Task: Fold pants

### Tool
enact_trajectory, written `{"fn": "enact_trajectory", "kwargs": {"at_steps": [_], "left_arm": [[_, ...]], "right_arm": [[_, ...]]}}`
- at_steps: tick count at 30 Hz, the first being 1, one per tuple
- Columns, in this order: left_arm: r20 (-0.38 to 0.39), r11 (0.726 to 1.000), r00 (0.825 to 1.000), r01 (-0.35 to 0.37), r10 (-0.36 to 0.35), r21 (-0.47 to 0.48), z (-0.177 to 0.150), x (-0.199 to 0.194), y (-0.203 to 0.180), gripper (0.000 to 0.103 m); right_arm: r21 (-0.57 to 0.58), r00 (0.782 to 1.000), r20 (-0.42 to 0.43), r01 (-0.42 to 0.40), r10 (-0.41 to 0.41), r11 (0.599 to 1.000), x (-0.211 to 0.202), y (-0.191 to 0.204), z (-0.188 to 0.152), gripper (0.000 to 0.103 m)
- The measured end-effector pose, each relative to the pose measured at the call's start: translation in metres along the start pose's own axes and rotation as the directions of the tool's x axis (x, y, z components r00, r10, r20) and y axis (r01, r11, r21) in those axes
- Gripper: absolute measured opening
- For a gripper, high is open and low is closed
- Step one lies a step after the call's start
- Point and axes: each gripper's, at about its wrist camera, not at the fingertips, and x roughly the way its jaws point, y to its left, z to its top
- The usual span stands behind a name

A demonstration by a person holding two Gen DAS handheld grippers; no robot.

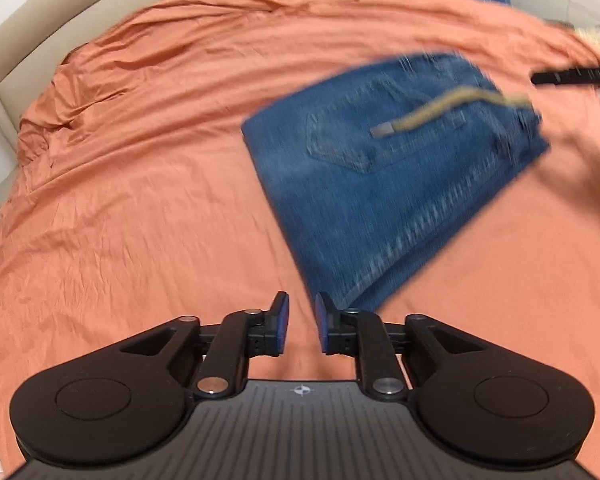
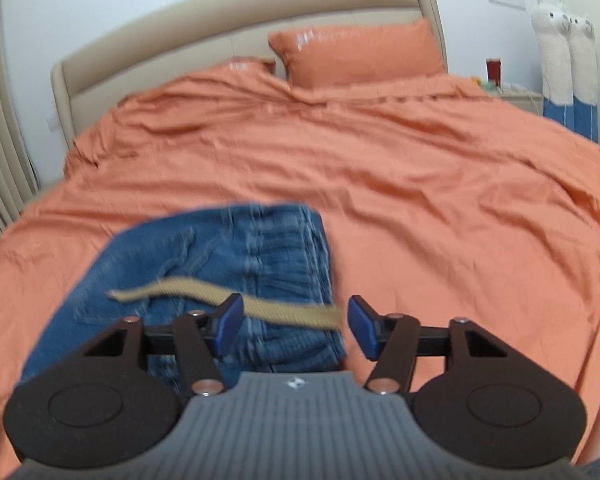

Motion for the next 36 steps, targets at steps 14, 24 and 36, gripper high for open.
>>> {"fn": "enact_trajectory", "kwargs": {"at_steps": [14, 24, 36], "left_arm": [[0.115, 0.903, 0.971, 0.238, -0.210, -0.358, 0.060, 0.068, 0.067, 0.054], [0.164, 0.702, 0.924, 0.371, -0.347, -0.607, 0.054, 0.141, 0.114, 0.061], [0.259, 0.443, 0.786, 0.549, -0.561, -0.709, 0.033, 0.198, 0.136, 0.056]], "right_arm": [[0.258, 0.984, -0.095, -0.125, 0.154, 0.958, 0.045, -0.031, 0.030, 0.068], [0.486, 0.922, -0.243, -0.153, 0.301, 0.861, 0.111, -0.077, 0.032, 0.075], [0.674, 0.821, -0.245, -0.238, 0.515, 0.700, 0.159, -0.109, 0.008, 0.063]]}}
